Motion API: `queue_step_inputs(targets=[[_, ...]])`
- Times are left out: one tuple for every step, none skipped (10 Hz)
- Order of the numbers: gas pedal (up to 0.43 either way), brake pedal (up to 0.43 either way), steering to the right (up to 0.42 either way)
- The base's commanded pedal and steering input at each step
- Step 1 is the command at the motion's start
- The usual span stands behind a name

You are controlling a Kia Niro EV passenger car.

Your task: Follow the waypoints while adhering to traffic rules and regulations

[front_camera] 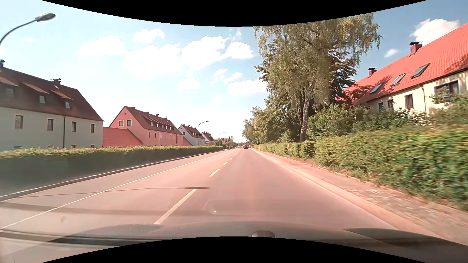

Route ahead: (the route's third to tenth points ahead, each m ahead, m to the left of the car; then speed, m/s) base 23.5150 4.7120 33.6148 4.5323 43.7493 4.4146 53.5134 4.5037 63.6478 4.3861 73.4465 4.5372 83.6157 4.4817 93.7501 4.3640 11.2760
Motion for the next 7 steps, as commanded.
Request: queue_step_inputs(targets=[[0.098,0.000,-0.001],[0.098,0.000,-0.001],[0.098,0.000,-0.001],[0.098,0.000,-0.001],[0.098,0.000,-0.001],[0.098,0.000,-0.001],[0.098,0.000,-0.001]])
